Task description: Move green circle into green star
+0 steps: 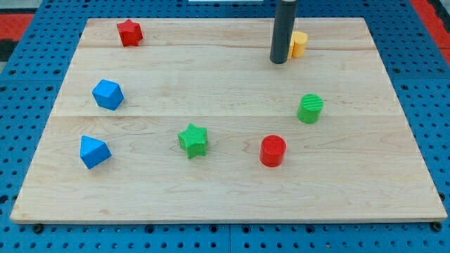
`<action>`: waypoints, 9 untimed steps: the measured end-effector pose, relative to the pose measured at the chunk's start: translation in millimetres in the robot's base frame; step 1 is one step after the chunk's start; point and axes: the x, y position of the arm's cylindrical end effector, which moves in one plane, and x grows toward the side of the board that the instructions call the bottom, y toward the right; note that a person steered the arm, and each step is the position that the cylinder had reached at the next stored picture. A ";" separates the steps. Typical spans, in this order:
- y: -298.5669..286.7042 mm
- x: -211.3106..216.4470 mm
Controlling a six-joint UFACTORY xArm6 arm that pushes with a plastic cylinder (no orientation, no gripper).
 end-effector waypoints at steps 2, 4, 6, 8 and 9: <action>30.0 -4.3; 30.8 36.7; 47.3 77.8; 24.6 89.4; 48.0 126.7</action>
